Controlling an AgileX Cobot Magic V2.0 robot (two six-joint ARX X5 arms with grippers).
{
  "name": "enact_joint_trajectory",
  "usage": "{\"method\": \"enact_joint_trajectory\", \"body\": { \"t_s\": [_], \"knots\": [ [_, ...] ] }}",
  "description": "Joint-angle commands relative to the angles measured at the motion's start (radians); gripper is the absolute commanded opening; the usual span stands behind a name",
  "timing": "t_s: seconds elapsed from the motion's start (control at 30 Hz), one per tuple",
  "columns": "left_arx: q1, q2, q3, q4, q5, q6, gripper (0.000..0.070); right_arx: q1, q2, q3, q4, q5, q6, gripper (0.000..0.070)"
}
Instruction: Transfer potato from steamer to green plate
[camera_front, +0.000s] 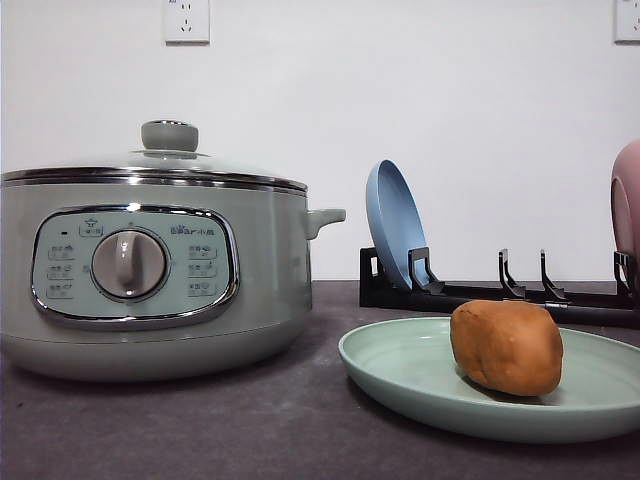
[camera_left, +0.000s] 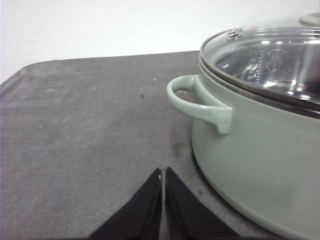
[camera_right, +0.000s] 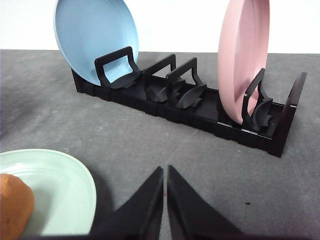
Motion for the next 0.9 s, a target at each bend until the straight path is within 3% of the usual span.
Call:
{"method": "enact_joint_trajectory", "body": {
  "t_s": [0.0, 0.87],
  "knots": [
    [0.002, -0.001, -0.02, -0.008, -0.003, 0.005, 0.0001, -0.002, -0.003, -0.005, 0.0, 0.001, 0.003, 0.0],
    [0.002, -0.001, -0.02, -0.008, -0.003, 0.005, 0.0001, -0.002, -0.003, -0.005, -0.001, 0.001, 0.003, 0.0]
  ]
}}
